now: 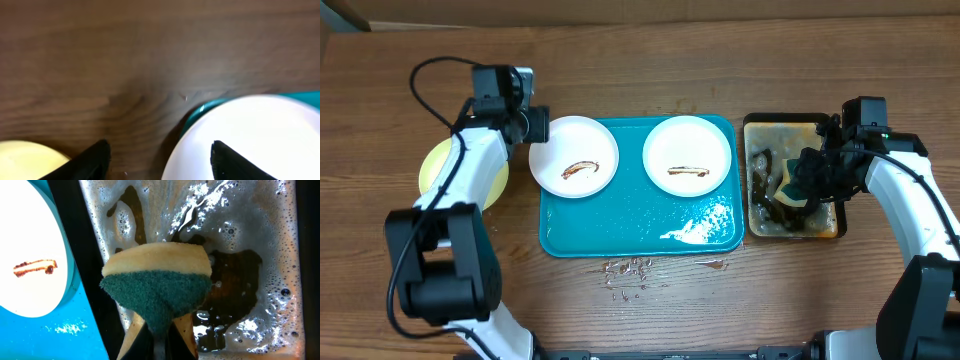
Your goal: Clean dirty plates on tray and stack at the side
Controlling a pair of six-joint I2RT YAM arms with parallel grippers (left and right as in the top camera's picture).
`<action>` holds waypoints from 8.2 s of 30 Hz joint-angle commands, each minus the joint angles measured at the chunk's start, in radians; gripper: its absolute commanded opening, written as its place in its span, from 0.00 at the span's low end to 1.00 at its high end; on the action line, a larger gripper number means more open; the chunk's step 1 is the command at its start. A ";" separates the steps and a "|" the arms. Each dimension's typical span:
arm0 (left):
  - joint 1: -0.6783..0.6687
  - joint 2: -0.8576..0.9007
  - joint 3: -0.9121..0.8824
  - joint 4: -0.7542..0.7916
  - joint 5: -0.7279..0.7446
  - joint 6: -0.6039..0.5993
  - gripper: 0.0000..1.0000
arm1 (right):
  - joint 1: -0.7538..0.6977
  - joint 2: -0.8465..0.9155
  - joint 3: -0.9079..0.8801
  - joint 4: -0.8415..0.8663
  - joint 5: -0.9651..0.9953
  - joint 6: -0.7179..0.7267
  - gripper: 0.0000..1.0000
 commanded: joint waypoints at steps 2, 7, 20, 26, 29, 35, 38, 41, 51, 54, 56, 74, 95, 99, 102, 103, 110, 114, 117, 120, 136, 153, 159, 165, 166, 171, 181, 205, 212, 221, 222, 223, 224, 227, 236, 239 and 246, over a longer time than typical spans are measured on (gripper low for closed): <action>-0.008 0.031 0.016 -0.035 -0.012 0.024 0.58 | 0.000 -0.018 0.013 0.002 0.003 -0.008 0.04; -0.008 0.030 0.015 -0.117 -0.004 0.024 0.39 | 0.000 -0.018 0.013 -0.005 0.003 -0.008 0.04; -0.008 0.031 0.011 -0.235 -0.003 0.004 0.34 | 0.000 -0.018 0.013 -0.023 0.003 -0.008 0.04; -0.008 0.031 0.008 -0.249 0.004 0.000 0.12 | 0.000 -0.018 0.013 -0.029 0.003 -0.008 0.04; -0.008 0.031 0.008 -0.269 0.003 0.001 0.08 | 0.000 -0.018 0.013 -0.032 0.003 -0.008 0.04; -0.008 0.031 0.008 -0.334 0.004 -0.051 0.04 | 0.000 -0.018 0.013 -0.040 0.003 -0.008 0.04; -0.008 0.031 0.008 -0.396 0.024 -0.112 0.04 | 0.000 -0.018 0.013 -0.039 0.003 -0.008 0.04; -0.008 0.030 0.008 -0.466 0.121 -0.123 0.04 | 0.000 -0.018 0.013 -0.039 0.018 -0.007 0.04; -0.008 0.030 0.008 -0.694 0.249 -0.173 0.04 | 0.002 -0.008 0.013 0.012 0.108 -0.007 0.04; -0.008 0.030 0.008 -0.699 0.225 -0.195 0.04 | 0.003 0.013 0.000 0.036 0.108 -0.007 0.04; -0.008 0.030 0.008 -0.697 0.225 -0.199 0.04 | 0.003 0.029 -0.018 0.057 0.107 -0.006 0.04; -0.008 0.030 0.008 -0.703 0.230 -0.198 0.04 | 0.004 0.212 -0.041 0.158 -0.002 0.030 0.04; -0.008 0.030 0.008 -0.703 0.233 -0.198 0.04 | 0.074 0.055 0.201 -0.148 -0.103 -0.133 0.04; -0.008 0.030 0.008 -0.703 0.233 -0.198 0.04 | 0.127 0.055 0.200 -0.127 0.116 -0.010 0.04; -0.008 0.030 0.008 -0.703 0.232 -0.198 0.04 | 0.146 0.055 0.200 -0.121 0.145 0.064 0.04; -0.008 0.030 0.008 -0.703 0.232 -0.198 0.04 | 0.148 0.055 0.200 -0.118 0.120 0.054 0.04; -0.008 0.030 0.008 -0.696 0.233 -0.198 0.04 | 0.249 0.055 0.200 -0.114 -0.088 -0.066 0.04; -0.008 0.030 0.008 -0.695 0.233 -0.198 0.04 | 0.386 0.055 0.200 -0.059 -0.144 -0.076 0.04; -0.008 0.030 0.008 -0.696 0.233 -0.198 0.04 | 0.512 0.062 0.200 0.046 -0.143 -0.020 0.04; -0.008 0.030 0.008 -0.695 0.233 -0.198 0.04 | 0.615 0.079 0.200 0.150 -0.143 0.042 0.04; -0.014 0.030 0.008 -0.695 0.233 -0.198 0.04 | 0.928 0.274 0.200 0.599 -0.015 0.294 0.04; -0.014 0.030 0.008 -0.695 0.232 -0.198 0.04 | 0.964 0.417 0.200 0.690 -0.060 0.425 0.04; -0.014 0.030 0.008 -0.695 0.232 -0.198 0.04 | 0.983 0.418 0.200 0.661 -0.050 0.451 0.04; -0.014 0.030 0.008 -0.697 0.232 -0.198 0.04 | 0.985 0.418 0.200 0.555 0.132 0.486 0.04; -0.014 0.030 0.008 -0.698 0.232 -0.198 0.04 | 0.984 0.418 0.200 0.529 0.177 0.510 0.04; -0.014 0.030 0.008 -0.720 0.228 -0.197 0.04 | 0.977 0.418 0.200 0.460 0.309 0.537 0.04; -0.014 0.030 -0.003 -0.764 0.149 -0.192 0.04 | 0.964 0.418 0.200 0.527 0.421 0.556 0.04; -0.044 0.030 -0.005 -0.570 0.366 -0.189 0.60 | 0.977 0.418 0.200 0.318 0.234 0.525 0.04; -0.087 0.030 -0.005 -0.541 0.246 -0.189 0.52 | 0.970 0.418 0.200 0.297 0.237 0.525 0.04; -0.090 0.030 -0.005 -0.544 0.120 -0.190 0.56 | 0.927 0.418 0.200 0.253 0.238 0.525 0.04; -0.090 0.030 -0.005 -0.544 0.119 -0.190 0.55 | 0.925 0.418 0.200 0.251 0.238 0.525 0.04; -0.090 0.030 -0.005 -0.544 0.116 -0.190 0.55 | 0.924 0.418 0.200 0.249 0.238 0.525 0.04; -0.090 0.030 -0.005 -0.545 0.109 -0.190 0.55 | 0.924 0.418 0.200 0.248 0.238 0.525 0.04; -0.092 0.030 -0.006 -0.555 0.097 -0.190 0.55 | 0.924 0.418 0.200 0.246 0.237 0.525 0.04; -0.092 0.030 -0.006 -0.636 0.100 -0.190 0.46 | 0.924 0.418 0.200 0.242 0.238 0.525 0.04; -0.092 0.030 -0.006 -0.639 0.087 -0.189 0.45 | 0.924 0.418 0.200 0.242 0.238 0.525 0.04; -0.092 0.030 -0.006 -0.675 0.105 -0.185 0.26 | 0.924 0.418 0.200 0.243 0.238 0.525 0.04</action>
